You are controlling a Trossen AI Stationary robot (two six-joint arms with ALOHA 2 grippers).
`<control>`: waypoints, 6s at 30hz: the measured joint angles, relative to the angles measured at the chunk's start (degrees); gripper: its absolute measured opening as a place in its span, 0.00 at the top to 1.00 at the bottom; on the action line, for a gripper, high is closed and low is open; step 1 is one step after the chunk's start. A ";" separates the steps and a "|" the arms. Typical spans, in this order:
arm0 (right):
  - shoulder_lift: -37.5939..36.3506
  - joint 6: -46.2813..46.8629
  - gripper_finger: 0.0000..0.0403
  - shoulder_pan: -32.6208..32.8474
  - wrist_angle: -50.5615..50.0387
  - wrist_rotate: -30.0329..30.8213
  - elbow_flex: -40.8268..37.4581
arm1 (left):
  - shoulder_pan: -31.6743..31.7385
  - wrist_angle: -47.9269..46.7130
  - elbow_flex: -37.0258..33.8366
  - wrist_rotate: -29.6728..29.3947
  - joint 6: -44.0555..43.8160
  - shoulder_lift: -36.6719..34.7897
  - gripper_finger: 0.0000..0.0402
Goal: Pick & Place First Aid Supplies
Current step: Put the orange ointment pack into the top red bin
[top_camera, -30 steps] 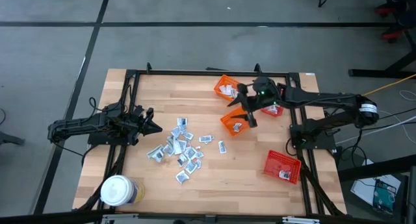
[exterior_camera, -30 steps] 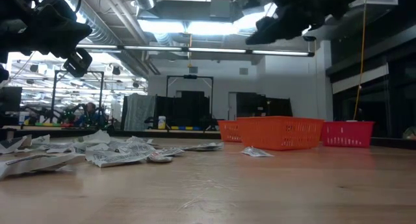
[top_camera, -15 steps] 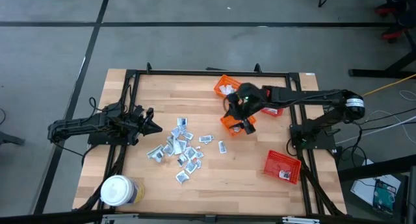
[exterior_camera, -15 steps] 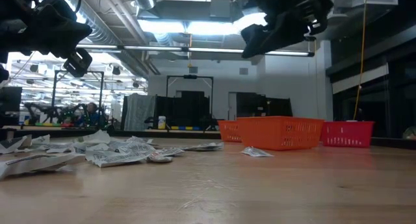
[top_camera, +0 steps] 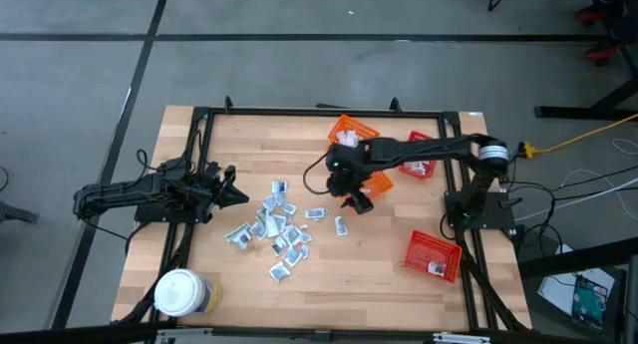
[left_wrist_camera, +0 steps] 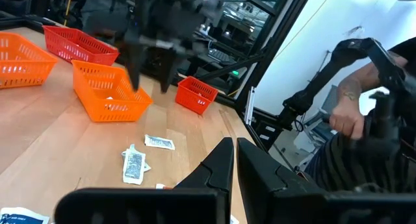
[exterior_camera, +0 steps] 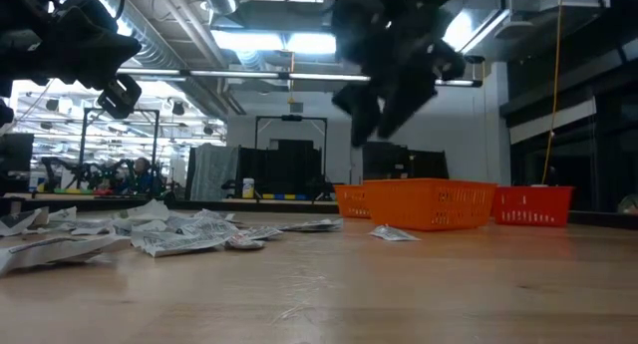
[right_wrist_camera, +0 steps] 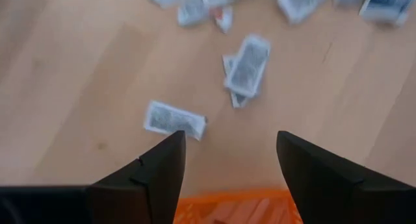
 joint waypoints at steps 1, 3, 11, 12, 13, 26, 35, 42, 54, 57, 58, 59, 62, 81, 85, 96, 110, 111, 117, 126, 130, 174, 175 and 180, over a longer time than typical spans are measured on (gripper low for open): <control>1.33 0.21 0.41 0.21 -0.53 0.40 0.29 | 0.02 0.00 -0.02 -0.01 0.00 0.00 0.96; 3.45 1.30 0.41 0.91 -1.10 0.70 0.40 | 0.01 0.00 -0.01 -0.01 0.00 0.02 0.96; 9.36 3.85 0.41 4.80 -1.89 3.22 0.44 | 0.01 0.00 -0.01 -0.01 0.00 0.01 0.96; 9.77 4.38 0.41 5.31 -1.63 3.13 0.44 | 0.02 0.00 0.00 0.00 0.00 0.00 0.96; 10.31 4.86 0.41 5.85 -1.59 3.09 0.44 | 0.00 0.00 -0.01 0.00 0.00 0.00 0.96; 13.92 11.77 0.41 8.99 3.92 10.35 0.59 | 0.02 0.00 -0.02 -0.01 0.00 0.02 0.96; 13.84 14.07 0.41 8.95 2.59 11.17 3.13 | 0.00 0.00 -0.01 0.00 0.00 0.02 0.96; 13.82 13.74 0.41 8.94 4.19 14.01 3.70 | 0.00 0.00 0.00 0.00 0.00 0.02 0.96; 13.55 13.57 0.41 8.94 10.12 13.60 -1.27 | 0.00 0.00 -0.02 0.00 0.00 0.02 0.96; 13.44 13.57 0.41 8.94 10.65 13.65 -2.09 | 0.01 -0.01 -0.01 -0.01 0.00 0.02 0.96; 13.44 13.62 0.41 8.94 10.67 13.63 -2.23 | 0.02 0.00 -0.01 -0.02 0.00 0.02 0.96; 13.43 13.73 0.42 8.94 10.75 13.63 -2.37 | 0.00 0.00 0.00 -0.02 0.00 0.01 0.96; 13.38 13.75 0.47 8.94 11.22 13.66 -3.04 | 0.02 0.00 0.00 -0.02 0.00 0.01 0.96; 13.88 14.55 0.81 7.22 4.07 13.89 1.56 | 0.02 -0.01 -0.01 -0.01 0.00 0.01 0.96; 13.83 14.55 0.83 5.64 0.15 12.08 5.38 | 0.01 0.00 0.00 0.00 0.00 0.01 0.96; 13.74 14.59 0.85 -0.13 -10.15 3.43 16.35 | 0.01 0.00 0.00 -0.01 0.00 0.02 0.96; 7.29 15.42 0.85 -9.06 -16.96 -1.55 20.57 | 0.02 -0.02 -0.02 -0.02 0.00 0.02 0.96; 6.40 15.83 0.85 -9.84 -16.92 -1.51 19.94 | 0.00 0.00 0.00 0.00 0.00 0.02 0.96; 0.53 16.56 0.85 -14.63 -16.58 1.70 15.61 | 0.01 -0.02 0.00 0.00 0.00 0.02 0.96; -7.80 16.91 0.85 -22.72 -15.39 4.03 6.05 | 0.01 -0.01 -0.01 0.00 0.00 0.02 0.96; -12.56 17.46 0.85 -26.69 -14.32 7.22 -0.07 | 0.02 -0.01 0.00 0.00 0.00 0.01 0.96; -31.01 17.78 0.49 -45.61 -15.30 16.56 -26.73 | 0.02 0.00 -0.02 -0.01 0.00 0.01 0.96; -31.01 17.77 0.46 -45.61 -15.30 16.56 -26.73 | 0.01 0.00 -0.01 -0.01 0.00 0.02 0.96; -31.01 17.63 0.35 -45.37 -15.27 16.56 -26.70 | 0.00 0.00 0.00 0.00 0.00 0.00 0.96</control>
